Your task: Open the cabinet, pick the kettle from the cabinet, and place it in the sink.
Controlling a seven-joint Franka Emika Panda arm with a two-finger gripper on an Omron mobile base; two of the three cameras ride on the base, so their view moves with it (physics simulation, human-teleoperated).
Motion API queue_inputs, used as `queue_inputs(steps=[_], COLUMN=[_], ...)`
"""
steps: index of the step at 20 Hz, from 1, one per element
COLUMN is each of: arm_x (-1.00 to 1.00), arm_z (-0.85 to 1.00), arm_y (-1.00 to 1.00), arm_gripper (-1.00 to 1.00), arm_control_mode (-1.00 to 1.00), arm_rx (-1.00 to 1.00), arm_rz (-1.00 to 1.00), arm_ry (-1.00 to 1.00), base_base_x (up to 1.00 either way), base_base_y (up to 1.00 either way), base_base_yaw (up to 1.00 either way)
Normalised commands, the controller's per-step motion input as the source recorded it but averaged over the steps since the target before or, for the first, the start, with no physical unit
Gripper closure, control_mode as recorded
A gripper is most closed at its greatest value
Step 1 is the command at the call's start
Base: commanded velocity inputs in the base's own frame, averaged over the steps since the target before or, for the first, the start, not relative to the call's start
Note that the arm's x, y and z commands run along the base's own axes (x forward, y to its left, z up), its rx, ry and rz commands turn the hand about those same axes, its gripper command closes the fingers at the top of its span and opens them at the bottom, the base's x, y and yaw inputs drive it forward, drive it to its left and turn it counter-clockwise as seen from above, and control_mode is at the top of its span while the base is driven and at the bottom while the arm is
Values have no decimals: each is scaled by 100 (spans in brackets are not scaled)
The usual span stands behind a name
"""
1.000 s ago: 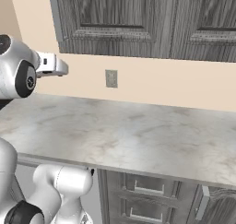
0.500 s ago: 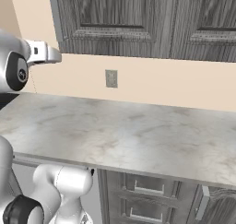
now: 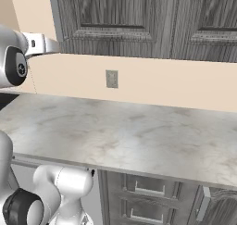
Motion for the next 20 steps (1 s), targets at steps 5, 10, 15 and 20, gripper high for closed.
queue_inputs(steps=[5,10,15,20], arm_x=[14,18,22,28], arm_z=[29,29,20,11], arm_y=[1,0,0,-1], arm_gripper=[-100,-100,-100,-100], arm_control_mode=[-100,-100,-100,-100], arm_rx=[0,0,0,0], arm_rz=[-1,-3,-1,0], arm_ry=[0,0,-5,-11], base_base_x=[0,0,0,0], base_base_y=[0,0,0,0], base_base_yaw=[0,0,0,0])
